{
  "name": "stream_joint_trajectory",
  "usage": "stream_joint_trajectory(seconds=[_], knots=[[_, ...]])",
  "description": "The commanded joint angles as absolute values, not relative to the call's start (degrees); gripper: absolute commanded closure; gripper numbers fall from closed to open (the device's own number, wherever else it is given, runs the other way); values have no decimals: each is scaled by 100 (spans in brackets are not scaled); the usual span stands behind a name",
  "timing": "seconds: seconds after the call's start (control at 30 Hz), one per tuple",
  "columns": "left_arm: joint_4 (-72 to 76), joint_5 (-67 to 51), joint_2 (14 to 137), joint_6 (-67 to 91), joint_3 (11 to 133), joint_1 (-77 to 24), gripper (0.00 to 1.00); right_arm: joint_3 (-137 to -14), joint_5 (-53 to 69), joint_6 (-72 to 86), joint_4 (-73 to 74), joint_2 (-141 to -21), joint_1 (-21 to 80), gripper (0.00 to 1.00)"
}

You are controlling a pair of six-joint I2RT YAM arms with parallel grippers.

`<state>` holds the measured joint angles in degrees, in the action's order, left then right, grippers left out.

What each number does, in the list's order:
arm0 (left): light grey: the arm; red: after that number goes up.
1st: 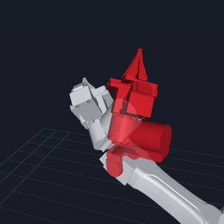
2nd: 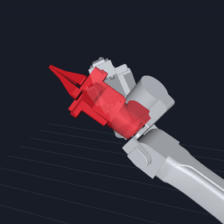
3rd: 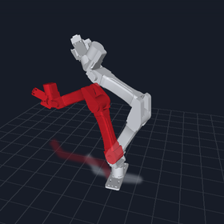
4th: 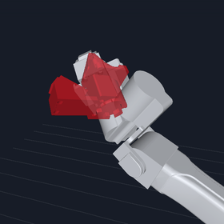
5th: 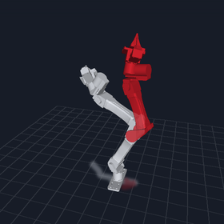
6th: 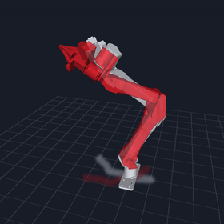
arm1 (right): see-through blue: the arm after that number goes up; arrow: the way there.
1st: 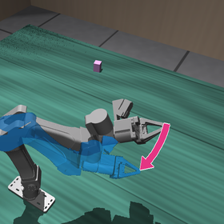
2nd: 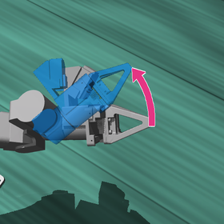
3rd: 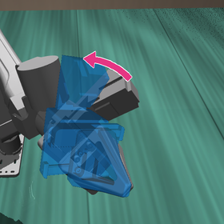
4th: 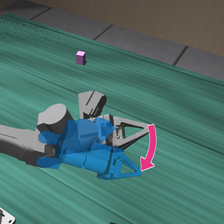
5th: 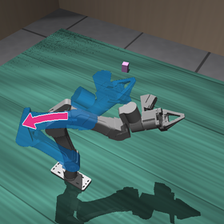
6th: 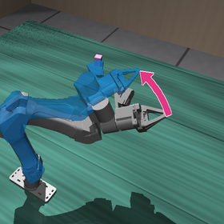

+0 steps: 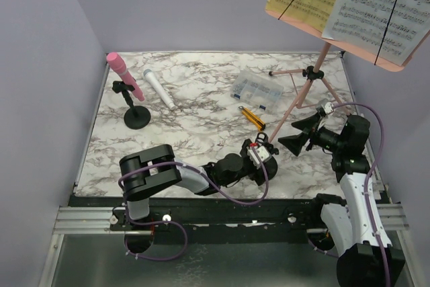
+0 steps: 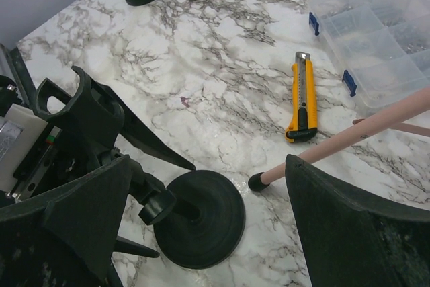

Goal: Pack up the instrument practice props
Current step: Pick up the microphone stand at the center of the board.

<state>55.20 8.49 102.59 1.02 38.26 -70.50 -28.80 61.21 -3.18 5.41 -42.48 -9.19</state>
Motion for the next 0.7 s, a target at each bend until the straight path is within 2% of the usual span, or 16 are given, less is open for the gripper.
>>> stream_joint_trajectory(seconds=[0.0,0.13,0.23,0.5,0.57,0.67], knots=[[6008,715,10452,174,3890,-7049,12,-2932,5894,-492,424,-4052,-1063,0],[6169,714,10570,243,3892,-7049,21,-2932,5857,-476,439,-3936,-1175,0],[6241,777,10667,254,3921,-7054,39,-2927,5871,-442,439,-3911,-1240,0],[6349,1174,10778,221,3922,-7049,44,-2918,5907,-400,449,-3878,-1327,1],[6356,1266,10758,196,3903,-7051,51,-2909,5913,-396,439,-3876,-1337,0],[6389,1309,10743,176,3870,-7049,57,-2898,5923,-396,435,-3870,-1355,0]])
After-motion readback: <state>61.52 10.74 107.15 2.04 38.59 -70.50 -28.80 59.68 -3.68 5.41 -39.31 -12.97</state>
